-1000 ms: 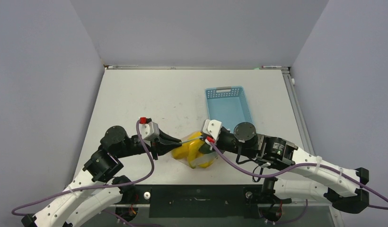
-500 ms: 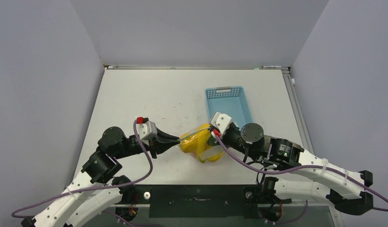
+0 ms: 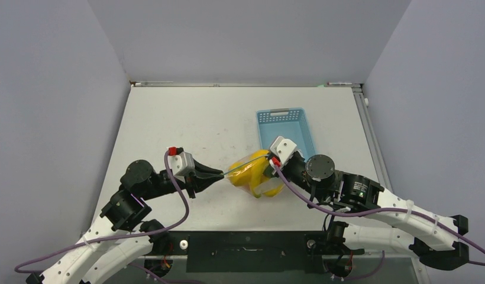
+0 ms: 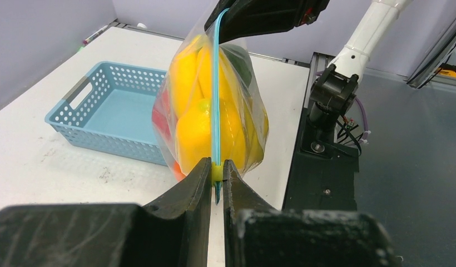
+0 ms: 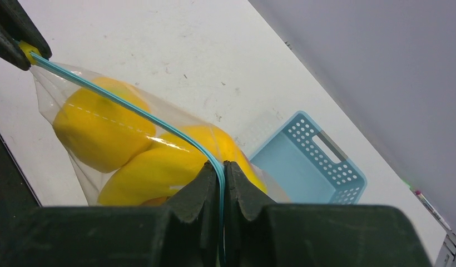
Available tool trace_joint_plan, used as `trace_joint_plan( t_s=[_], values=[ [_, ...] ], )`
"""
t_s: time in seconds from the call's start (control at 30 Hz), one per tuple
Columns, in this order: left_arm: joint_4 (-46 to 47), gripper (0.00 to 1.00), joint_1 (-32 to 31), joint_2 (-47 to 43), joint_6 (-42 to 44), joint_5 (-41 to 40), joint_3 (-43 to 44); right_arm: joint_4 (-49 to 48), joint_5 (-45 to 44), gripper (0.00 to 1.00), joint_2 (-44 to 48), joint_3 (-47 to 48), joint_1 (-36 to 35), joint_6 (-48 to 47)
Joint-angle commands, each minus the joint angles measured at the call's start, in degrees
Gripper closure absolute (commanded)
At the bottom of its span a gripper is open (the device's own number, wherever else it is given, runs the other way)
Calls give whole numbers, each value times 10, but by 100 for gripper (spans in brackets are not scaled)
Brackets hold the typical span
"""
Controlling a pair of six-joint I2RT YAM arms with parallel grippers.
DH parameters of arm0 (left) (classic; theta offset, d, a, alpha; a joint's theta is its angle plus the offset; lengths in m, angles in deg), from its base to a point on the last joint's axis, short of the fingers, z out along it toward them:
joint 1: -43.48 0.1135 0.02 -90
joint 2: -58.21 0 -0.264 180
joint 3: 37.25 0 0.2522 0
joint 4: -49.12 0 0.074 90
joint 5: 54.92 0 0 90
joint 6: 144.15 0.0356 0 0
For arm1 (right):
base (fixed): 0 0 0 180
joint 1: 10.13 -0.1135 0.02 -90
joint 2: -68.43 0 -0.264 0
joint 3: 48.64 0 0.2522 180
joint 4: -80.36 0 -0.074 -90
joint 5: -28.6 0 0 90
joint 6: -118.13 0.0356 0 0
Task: Place the food in the zip-top bag and seal the zipper
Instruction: Zip the zipper food storage bag at the center of the board.
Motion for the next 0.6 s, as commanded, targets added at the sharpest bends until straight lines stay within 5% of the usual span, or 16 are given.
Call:
trace_joint_plan(
  t_s=[0.0,0.2,0.57],
  values=[
    [-18,100,2,-14,2,-3,5,-37,-100,95,26,12,9,-5],
    [-19,99,2,-16,3,-13,5,-33,-71,95,17,16,9,-6],
    [-11,44,4,-42,-4,-64,-5,-5,25,95,-26,33,9,-23]
  ],
)
